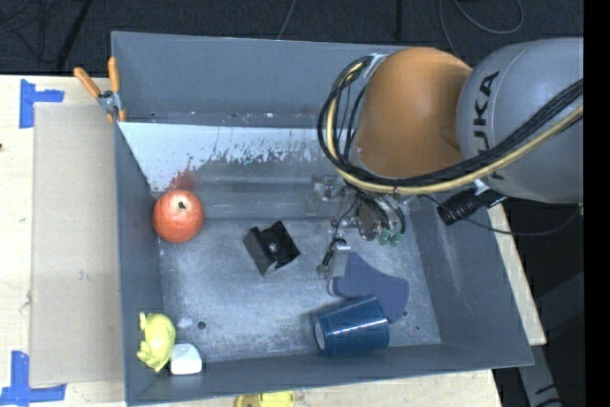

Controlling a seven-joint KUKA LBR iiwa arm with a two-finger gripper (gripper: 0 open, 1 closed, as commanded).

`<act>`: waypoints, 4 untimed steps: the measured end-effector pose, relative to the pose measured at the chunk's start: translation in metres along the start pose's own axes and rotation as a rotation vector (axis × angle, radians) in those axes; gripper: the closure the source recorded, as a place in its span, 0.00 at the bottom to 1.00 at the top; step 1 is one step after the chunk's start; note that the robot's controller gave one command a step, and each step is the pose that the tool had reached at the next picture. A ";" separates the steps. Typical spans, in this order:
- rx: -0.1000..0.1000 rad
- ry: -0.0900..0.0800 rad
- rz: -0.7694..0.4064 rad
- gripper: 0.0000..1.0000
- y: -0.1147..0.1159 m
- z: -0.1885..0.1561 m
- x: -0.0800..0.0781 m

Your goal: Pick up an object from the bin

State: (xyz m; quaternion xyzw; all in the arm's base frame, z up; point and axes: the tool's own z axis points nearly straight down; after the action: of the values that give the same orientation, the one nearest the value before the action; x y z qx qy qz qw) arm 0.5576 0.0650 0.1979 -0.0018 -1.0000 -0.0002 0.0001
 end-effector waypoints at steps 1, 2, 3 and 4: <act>0.000 0.000 0.000 0.00 0.000 0.000 0.000; 0.000 -0.010 -0.078 0.00 0.030 0.042 -0.042; 0.000 0.000 -0.150 0.00 0.048 0.105 -0.019; -0.001 -0.005 -0.062 1.00 0.042 0.121 -0.044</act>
Offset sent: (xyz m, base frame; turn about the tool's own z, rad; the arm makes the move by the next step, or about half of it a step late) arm 0.0642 0.0486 -0.0736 -0.1265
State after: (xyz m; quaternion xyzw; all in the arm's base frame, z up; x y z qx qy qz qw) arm 0.6020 0.1071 0.0769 0.0291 -0.9996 -0.0007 -0.0025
